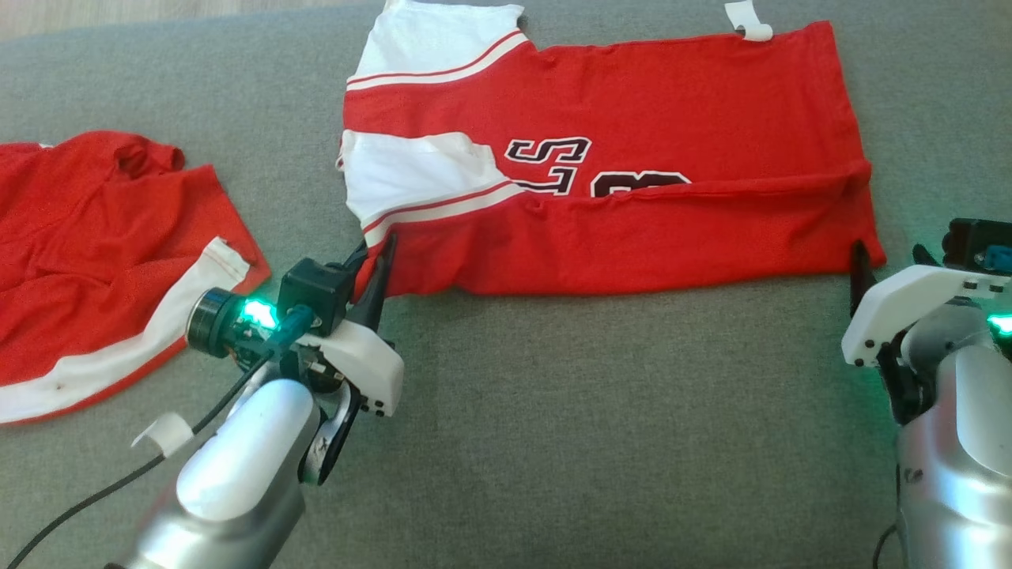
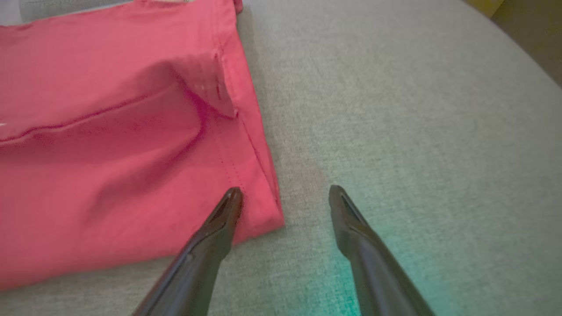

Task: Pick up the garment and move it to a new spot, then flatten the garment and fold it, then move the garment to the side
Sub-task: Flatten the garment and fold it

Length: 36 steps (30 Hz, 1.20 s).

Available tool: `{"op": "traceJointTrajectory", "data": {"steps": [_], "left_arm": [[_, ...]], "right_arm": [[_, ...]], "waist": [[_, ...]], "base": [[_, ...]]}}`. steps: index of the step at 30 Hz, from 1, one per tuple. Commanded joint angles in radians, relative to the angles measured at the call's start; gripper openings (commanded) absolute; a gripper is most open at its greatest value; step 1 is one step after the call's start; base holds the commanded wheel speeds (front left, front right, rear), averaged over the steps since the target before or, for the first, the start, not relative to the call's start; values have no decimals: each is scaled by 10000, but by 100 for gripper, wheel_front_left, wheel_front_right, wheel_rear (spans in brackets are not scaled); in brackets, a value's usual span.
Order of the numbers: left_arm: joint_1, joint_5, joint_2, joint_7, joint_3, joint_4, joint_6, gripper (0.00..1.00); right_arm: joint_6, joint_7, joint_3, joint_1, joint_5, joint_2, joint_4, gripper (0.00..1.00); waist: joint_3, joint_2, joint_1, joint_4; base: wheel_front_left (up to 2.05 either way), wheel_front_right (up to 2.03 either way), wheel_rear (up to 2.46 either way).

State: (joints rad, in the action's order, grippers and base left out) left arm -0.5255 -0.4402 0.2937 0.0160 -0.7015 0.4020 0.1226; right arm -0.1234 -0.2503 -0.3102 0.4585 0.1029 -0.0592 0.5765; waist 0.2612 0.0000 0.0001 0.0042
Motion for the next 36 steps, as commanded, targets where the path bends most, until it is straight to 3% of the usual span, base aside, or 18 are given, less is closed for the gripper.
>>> {"op": "traceJointTrajectory", "data": {"steps": [1,9,10,11,12,22,36], "left_arm": [[-334,107,314,-86,316,-430,67,0],[-405,100,462,-85,365,-707,185,0],[-417,95,474,-82,371,-713,196,0],[-427,89,483,-81,375,-715,207,0],[-432,83,494,-80,381,-714,221,0],[-135,-98,674,-152,394,-426,234,0],[1165,-648,976,150,185,-691,131,0]], "right_arm": [[-73,-118,74,427,33,73,-27,100],[-73,-451,312,860,-862,86,1048,100],[-73,-504,410,887,-1021,87,1159,70],[-73,-519,527,908,-1155,87,1231,9],[-73,-504,629,917,-1235,87,1256,0],[-73,80,472,642,-1421,82,228,0],[-73,-1485,522,-1673,-1998,-16,-2362,0]], "waist": [[47,0,-1,49],[304,0,-1,70],[322,0,-1,64],[334,0,-1,53],[340,0,-1,33],[-192,0,-1,-300],[-1605,0,-1,-403]], "base": [[0,0,0],[0,0,0],[0,0,0],[0,0,0],[0,0,0],[0,0,0],[0,0,0]]}}
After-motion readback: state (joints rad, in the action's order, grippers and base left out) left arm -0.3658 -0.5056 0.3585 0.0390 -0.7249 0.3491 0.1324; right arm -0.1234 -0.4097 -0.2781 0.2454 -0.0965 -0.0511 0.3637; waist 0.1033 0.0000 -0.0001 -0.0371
